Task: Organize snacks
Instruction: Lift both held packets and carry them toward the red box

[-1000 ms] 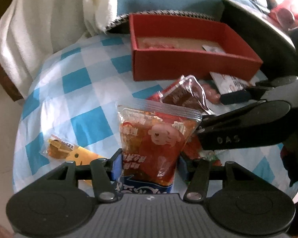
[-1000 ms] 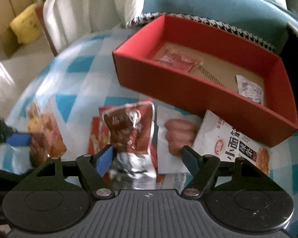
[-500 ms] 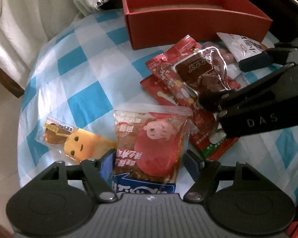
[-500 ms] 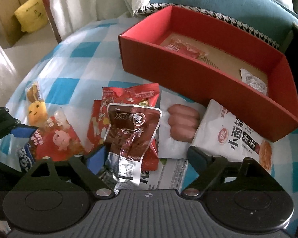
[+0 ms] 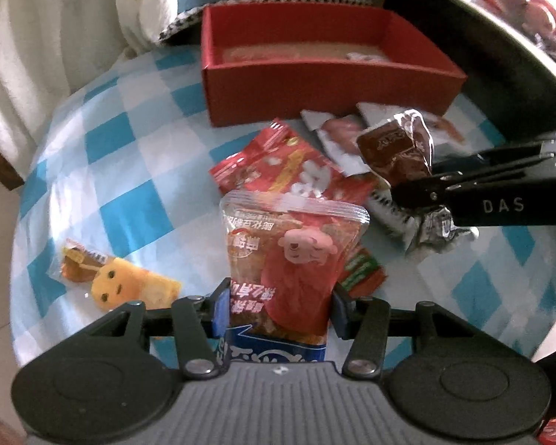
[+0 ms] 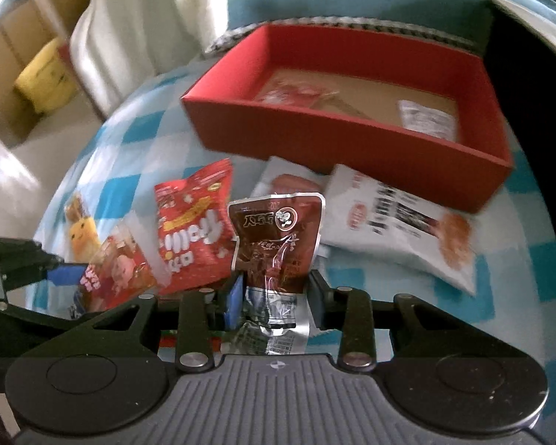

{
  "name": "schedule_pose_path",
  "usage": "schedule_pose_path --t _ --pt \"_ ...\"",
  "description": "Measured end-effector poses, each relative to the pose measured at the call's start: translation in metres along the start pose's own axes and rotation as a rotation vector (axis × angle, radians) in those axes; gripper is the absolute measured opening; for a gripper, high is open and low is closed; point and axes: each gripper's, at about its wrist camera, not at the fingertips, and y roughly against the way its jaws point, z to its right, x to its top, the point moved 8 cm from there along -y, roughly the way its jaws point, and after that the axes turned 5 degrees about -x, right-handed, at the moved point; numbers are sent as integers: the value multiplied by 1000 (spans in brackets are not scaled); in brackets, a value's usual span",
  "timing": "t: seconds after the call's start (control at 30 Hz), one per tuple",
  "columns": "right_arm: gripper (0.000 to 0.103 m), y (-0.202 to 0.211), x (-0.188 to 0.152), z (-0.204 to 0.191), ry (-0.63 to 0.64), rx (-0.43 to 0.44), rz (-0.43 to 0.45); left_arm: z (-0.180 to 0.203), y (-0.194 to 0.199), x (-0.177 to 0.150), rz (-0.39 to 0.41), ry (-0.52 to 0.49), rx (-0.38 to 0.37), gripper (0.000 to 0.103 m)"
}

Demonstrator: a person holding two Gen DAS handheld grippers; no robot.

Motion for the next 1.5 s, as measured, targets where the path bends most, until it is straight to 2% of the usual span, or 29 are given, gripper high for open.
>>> schedule_pose_path --t 0.23,0.83,1.07,1.5 --pt "44 10 -8 18 -70 -19 20 8 5 10 40 -8 -7 45" --pt "42 12 2 20 -69 -18 72 16 6 34 105 -11 18 45" --pt "42 -4 -5 18 -50 -38 25 16 4 35 105 -10 23 45" --pt "42 10 6 19 -73 -17 82 13 9 44 148 -8 58 45"
